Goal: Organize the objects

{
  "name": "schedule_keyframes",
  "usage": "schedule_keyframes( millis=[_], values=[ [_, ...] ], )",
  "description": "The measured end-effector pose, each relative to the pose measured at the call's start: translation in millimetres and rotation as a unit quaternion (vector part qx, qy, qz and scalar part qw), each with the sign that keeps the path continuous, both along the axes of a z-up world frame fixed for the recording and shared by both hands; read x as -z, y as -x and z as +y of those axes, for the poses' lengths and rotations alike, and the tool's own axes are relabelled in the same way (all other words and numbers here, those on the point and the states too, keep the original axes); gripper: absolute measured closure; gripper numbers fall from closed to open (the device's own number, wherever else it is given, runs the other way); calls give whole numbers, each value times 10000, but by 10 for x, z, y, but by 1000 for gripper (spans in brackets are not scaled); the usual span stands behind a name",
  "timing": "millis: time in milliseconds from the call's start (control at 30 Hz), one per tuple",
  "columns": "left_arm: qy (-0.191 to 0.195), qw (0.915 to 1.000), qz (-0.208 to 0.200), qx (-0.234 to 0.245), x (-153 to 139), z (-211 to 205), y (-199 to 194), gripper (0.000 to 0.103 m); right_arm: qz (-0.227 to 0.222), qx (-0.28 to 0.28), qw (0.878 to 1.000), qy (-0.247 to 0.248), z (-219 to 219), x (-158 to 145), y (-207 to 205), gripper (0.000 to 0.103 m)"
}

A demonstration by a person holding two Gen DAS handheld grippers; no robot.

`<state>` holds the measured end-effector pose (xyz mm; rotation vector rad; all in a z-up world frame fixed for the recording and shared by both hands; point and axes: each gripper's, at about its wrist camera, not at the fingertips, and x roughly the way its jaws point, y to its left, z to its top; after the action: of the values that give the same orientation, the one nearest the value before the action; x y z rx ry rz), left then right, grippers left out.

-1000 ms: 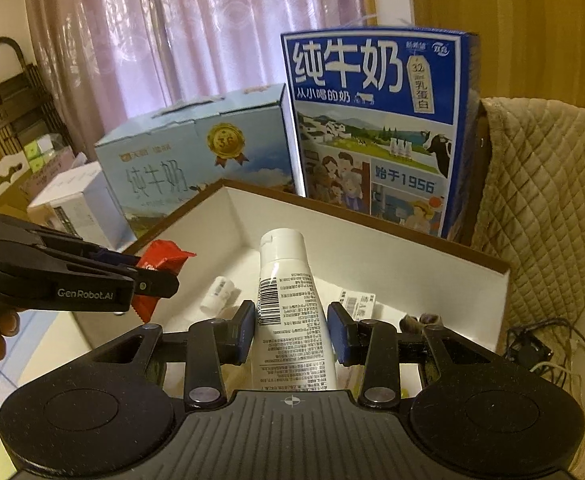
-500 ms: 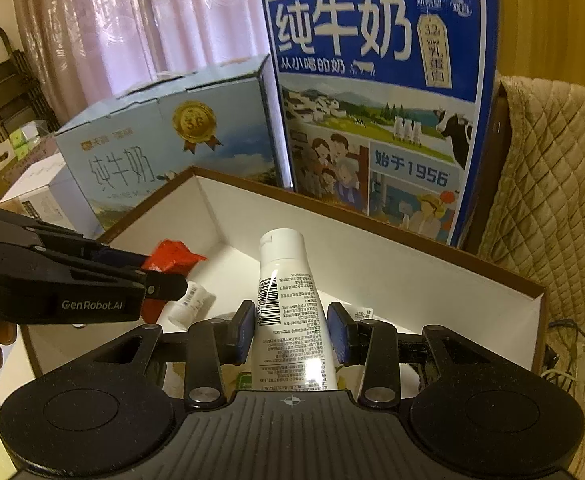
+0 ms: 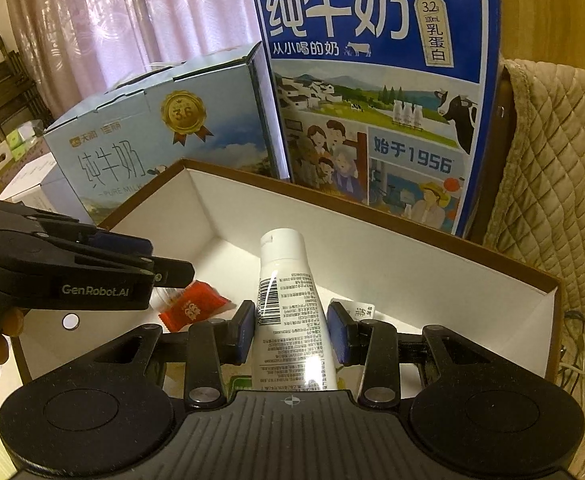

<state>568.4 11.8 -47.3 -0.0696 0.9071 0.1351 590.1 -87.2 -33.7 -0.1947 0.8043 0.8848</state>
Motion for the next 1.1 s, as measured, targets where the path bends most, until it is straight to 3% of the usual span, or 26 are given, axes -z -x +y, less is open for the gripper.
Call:
schedule_keyframes(
  millis=[467,733,900,1100],
  values=[
    [-55,9997,-203,-81,-185,92,145,29,23,97,9975,-704,10,-237,15,64],
    [49,9994,-333,-100,-309,73,345,15,-24,330,9963,-791,-288,-379,157,48],
    [65,9989,-467,-40,-405,-24,581,7,-278,601,9950,-752,-579,-486,415,34],
    [155,9983,-555,0,-536,-182,943,3,-459,800,9934,-676,-915,-590,773,29]
  ],
)
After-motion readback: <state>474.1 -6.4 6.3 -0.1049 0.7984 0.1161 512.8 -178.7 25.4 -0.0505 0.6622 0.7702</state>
